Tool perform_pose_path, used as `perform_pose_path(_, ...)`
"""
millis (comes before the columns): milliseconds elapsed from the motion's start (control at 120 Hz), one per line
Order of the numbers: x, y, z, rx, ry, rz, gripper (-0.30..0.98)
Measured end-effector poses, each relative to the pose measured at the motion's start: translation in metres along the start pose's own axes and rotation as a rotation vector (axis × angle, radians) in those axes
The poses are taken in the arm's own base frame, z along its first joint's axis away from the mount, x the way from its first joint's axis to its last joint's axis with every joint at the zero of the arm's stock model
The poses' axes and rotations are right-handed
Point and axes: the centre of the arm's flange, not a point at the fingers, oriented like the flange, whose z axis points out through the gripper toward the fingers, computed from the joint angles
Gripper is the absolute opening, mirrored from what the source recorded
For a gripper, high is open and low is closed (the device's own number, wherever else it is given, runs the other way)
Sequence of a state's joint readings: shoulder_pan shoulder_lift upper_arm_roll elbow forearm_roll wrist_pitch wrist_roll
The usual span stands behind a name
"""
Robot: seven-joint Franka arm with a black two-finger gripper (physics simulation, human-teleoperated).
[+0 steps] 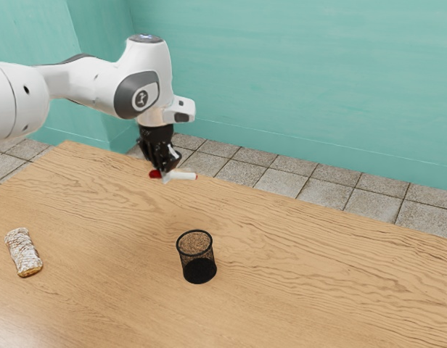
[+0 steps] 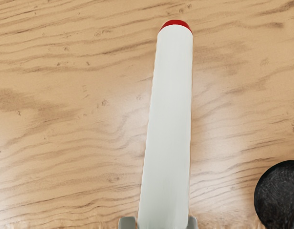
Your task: Put the marker into the pen holder.
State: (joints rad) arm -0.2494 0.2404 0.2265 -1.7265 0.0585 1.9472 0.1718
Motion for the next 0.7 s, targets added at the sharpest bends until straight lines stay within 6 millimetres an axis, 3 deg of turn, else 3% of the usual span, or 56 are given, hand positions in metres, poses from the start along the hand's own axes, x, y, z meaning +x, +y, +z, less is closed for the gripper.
perform_pose_path(217,-0.018,0.045,-0.016,-0.062,-0.23,0.057,-0.1)
perform_pose_path(367,-0.034,0.079,-0.013,-0.093,-0.373,0.099,-0.1)
perform_pose_path(583,-0.053,0.105,-0.007,-0.108,-0.519,0.12,-0.1)
perform_pose_path(700,-0.049,0.109,0.003,-0.105,-0.56,0.113,-0.1)
